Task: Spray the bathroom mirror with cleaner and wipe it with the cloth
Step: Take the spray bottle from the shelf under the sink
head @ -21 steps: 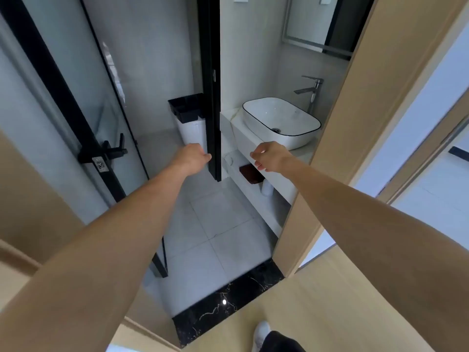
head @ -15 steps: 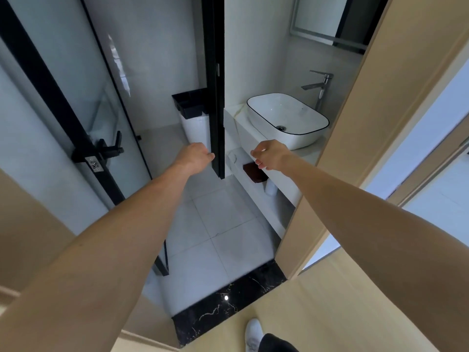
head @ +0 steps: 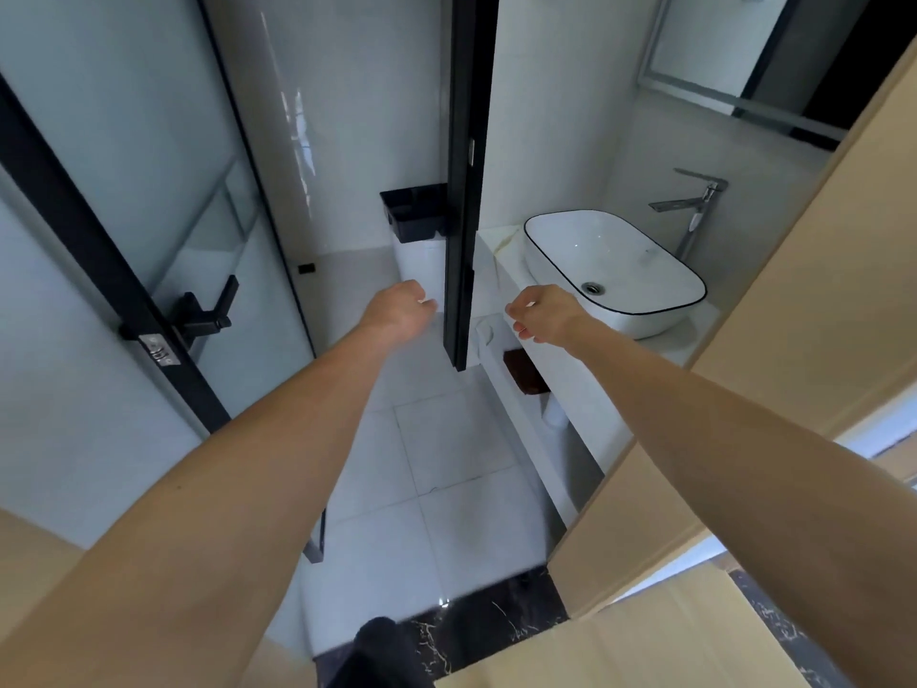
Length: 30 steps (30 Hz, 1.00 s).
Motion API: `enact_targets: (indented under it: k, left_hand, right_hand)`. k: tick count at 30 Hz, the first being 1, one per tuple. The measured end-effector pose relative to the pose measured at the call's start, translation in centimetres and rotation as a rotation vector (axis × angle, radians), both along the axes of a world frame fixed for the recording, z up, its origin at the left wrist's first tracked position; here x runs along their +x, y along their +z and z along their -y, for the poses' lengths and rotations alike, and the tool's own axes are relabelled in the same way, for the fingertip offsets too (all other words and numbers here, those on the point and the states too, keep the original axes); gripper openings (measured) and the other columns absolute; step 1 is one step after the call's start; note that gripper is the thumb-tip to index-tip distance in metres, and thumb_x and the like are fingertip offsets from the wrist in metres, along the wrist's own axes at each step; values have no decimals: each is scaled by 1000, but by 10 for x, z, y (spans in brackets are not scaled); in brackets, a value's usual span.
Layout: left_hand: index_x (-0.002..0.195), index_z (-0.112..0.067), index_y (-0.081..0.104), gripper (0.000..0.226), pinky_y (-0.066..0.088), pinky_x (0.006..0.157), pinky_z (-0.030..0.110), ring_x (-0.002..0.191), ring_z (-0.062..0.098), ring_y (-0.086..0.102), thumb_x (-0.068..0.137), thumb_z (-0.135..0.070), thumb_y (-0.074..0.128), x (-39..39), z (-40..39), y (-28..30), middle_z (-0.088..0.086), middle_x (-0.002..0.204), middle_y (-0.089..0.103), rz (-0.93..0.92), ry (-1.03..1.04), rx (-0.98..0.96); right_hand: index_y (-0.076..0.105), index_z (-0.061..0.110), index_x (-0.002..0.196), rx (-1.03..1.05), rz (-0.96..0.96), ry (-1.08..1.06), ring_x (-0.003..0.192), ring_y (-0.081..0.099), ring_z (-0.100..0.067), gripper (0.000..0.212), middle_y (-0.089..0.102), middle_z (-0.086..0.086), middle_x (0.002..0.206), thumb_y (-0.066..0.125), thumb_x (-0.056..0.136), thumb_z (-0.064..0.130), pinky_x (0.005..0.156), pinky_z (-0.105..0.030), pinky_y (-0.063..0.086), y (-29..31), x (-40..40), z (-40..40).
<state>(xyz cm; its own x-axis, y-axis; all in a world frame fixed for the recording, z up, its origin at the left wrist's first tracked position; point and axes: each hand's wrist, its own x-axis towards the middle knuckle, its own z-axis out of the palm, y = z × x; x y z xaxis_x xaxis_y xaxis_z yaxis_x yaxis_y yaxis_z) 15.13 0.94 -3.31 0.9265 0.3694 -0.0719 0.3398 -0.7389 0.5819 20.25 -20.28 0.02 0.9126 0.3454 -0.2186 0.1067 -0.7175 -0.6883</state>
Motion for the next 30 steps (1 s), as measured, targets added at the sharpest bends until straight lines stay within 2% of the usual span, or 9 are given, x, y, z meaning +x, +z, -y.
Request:
enact_targets:
  k: [3, 7, 12, 15, 18, 25, 30]
  left_hand:
    - [137, -10, 52, 43, 34, 93, 25, 129, 28, 48, 102, -36, 46, 19, -6, -7, 9, 142, 51, -11, 8, 2]
    - [134, -7, 52, 42, 34, 87, 24, 124, 27, 50, 102, -36, 47, 53, -19, -18, 10, 139, 54, -12, 7, -12]
    - [143, -9, 45, 49, 36, 103, 28, 133, 27, 45, 103, -37, 47, 104, -43, -28, 8, 147, 48, -17, -40, -28]
    - [140, -9, 48, 47, 36, 96, 26, 130, 26, 48, 103, -37, 47, 140, -65, -28, 8, 144, 51, -19, -66, -32]
    - [132, -6, 53, 42, 38, 89, 29, 122, 29, 53, 101, -36, 48, 176, -84, -28, 12, 136, 56, -16, -82, 2]
    - [130, -7, 54, 42, 42, 89, 32, 118, 31, 55, 100, -36, 50, 232, -114, -34, 10, 122, 58, -38, -135, 23]
    - [137, -10, 48, 46, 42, 91, 34, 122, 31, 53, 101, -39, 45, 256, -127, -41, 12, 136, 56, -42, -117, -5]
  right_hand:
    - [66, 7, 114, 16, -16, 7, 86, 63, -20, 29, 70, -13, 102, 56, 99, 30, 90, -33, 53, -7, 20, -8]
    - [65, 9, 117, 4, -23, -6, 87, 64, -20, 30, 70, -14, 108, 56, 99, 31, 91, -34, 55, -16, 47, -24]
    - [65, 9, 115, 14, -30, -33, 91, 68, -24, 29, 70, -15, 107, 56, 99, 31, 87, -35, 55, -24, 90, -52]
    - [64, 9, 117, 7, -31, -42, 98, 70, -26, 31, 71, -14, 107, 55, 99, 32, 93, -39, 56, -24, 116, -74]
    - [63, 7, 119, 8, -5, -60, 100, 69, -27, 33, 72, -14, 107, 54, 99, 31, 99, -43, 52, -21, 143, -96]
    - [63, 6, 118, 0, 21, -85, 107, 65, -30, 35, 70, -14, 111, 51, 99, 33, 99, -45, 51, -24, 195, -143]
    - [62, 9, 121, 9, 12, -89, 111, 62, -29, 38, 67, -12, 118, 50, 99, 37, 100, -45, 50, -40, 227, -167]
